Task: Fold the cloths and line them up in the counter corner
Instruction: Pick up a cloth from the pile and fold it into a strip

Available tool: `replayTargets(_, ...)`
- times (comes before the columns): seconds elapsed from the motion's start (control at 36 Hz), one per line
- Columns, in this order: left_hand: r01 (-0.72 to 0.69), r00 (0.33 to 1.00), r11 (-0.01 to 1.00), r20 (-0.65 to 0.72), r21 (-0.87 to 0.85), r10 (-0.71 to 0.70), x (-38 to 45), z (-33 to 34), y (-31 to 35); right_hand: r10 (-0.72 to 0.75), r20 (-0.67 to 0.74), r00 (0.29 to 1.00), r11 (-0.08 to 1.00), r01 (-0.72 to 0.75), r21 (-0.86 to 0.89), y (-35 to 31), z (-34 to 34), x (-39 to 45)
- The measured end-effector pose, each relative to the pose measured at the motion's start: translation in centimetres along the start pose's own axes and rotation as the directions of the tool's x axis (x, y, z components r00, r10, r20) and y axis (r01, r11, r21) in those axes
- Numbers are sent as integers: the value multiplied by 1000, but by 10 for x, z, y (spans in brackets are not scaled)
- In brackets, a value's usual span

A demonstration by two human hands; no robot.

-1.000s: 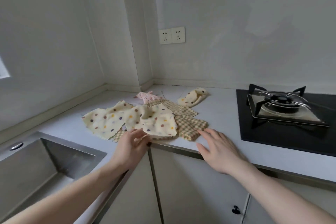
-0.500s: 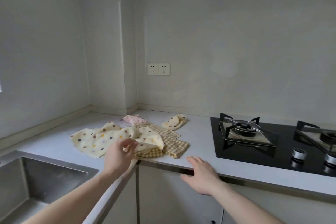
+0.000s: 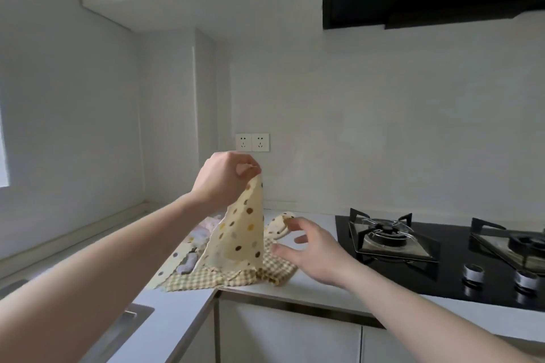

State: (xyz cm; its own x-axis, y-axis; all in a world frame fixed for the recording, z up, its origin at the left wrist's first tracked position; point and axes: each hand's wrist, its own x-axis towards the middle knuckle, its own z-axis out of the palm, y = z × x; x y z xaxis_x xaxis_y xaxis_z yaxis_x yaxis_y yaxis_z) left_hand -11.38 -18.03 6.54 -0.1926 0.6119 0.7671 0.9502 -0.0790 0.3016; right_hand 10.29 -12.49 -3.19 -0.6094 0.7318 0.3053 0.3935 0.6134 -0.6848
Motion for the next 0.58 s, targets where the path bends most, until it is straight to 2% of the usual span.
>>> replayTargets(0.08, -20, 999, 1000, 51, 24, 19, 8, -4, 24, -3, -18, 1000, 997, 5, 78, -14, -14, -6)
replayTargets(0.25, -34, 987, 999, 154, -15, 36, 4, 4, 65, 10, -50, 999, 995, -5, 102, -27, -38, -22)
replayTargets(0.39, -31, 973, 992, 223, -122, 58, 0, 15, 90, 62, -145, 988, 998, -61, 7, -15, -54, -30)
replayTargets(0.53, -17, 964, 978, 258, -209, 72, -1, 20, 107, 80, -143, 986, 974, -108, -197, 11, -71, -36)
replayTargets(0.58, -12, 963, 974, 259, -225, 72, 0, 21, 111, 105, -134, 985, 965, -134, -224, 20, -78, -39)
